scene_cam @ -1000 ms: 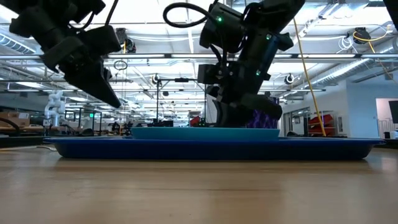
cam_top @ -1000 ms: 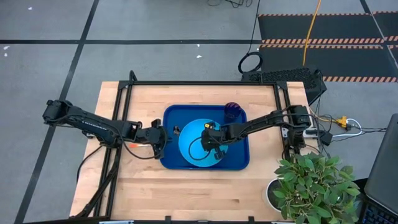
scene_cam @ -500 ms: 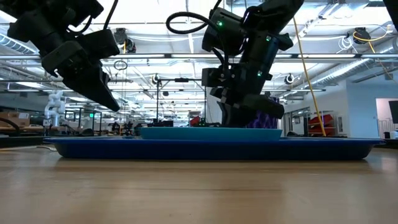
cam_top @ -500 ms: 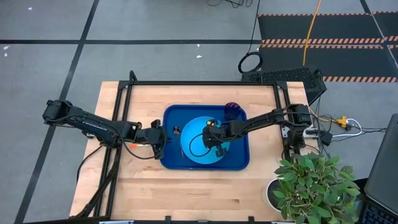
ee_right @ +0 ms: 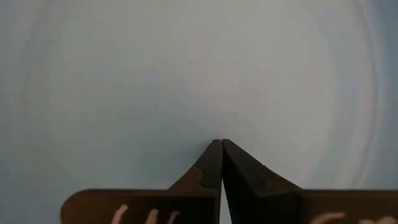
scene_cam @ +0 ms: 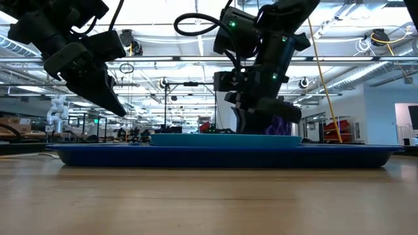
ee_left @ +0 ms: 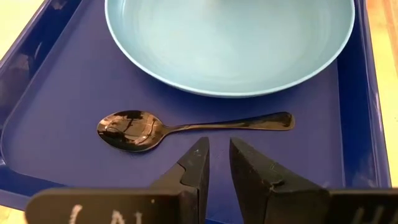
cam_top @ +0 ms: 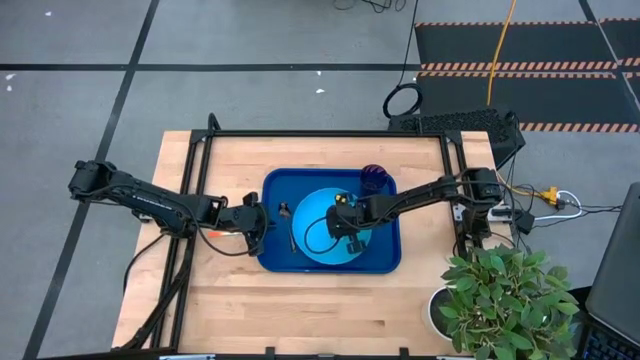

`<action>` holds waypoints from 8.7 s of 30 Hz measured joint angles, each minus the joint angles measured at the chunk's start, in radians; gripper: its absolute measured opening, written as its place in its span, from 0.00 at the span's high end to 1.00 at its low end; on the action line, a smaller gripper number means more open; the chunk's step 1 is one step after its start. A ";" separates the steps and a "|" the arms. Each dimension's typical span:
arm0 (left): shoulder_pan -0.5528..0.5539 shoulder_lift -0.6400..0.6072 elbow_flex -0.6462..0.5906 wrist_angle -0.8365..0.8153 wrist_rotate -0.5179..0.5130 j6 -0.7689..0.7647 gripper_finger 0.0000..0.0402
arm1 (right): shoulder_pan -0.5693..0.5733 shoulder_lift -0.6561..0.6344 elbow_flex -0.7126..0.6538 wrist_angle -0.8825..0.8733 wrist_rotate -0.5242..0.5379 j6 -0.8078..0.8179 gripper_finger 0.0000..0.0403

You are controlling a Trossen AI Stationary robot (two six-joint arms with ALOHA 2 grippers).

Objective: Pick and place plate/cup/fork/spoon on tray
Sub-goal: Put the light blue plate on the blue serving tray to the bottom left of the violet glass, then put the orange fork on the blue serving tray to the left of the black spoon, then adjust the blue fork and black spoon on the blue serving tray

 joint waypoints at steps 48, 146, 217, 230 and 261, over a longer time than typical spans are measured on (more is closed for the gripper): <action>0.003 -0.047 0.037 -0.454 0.109 -0.240 0.83 | 0.041 -0.259 -0.153 0.091 -0.026 0.046 0.90; 0.168 0.177 0.333 -0.600 0.371 -0.340 0.99 | 0.047 -0.259 -0.197 0.116 -0.026 0.058 0.90; 0.124 0.175 0.089 -0.022 0.262 -1.212 0.98 | 0.087 -0.259 -0.197 0.034 -0.027 -0.034 0.90; 0.123 0.175 -0.025 0.173 0.246 -1.291 0.98 | 0.087 -0.259 -0.197 0.049 -0.027 -0.042 0.90; 0.120 0.175 -0.027 0.031 0.220 -1.238 0.91 | 0.087 -0.259 -0.197 0.064 -0.027 -0.053 0.90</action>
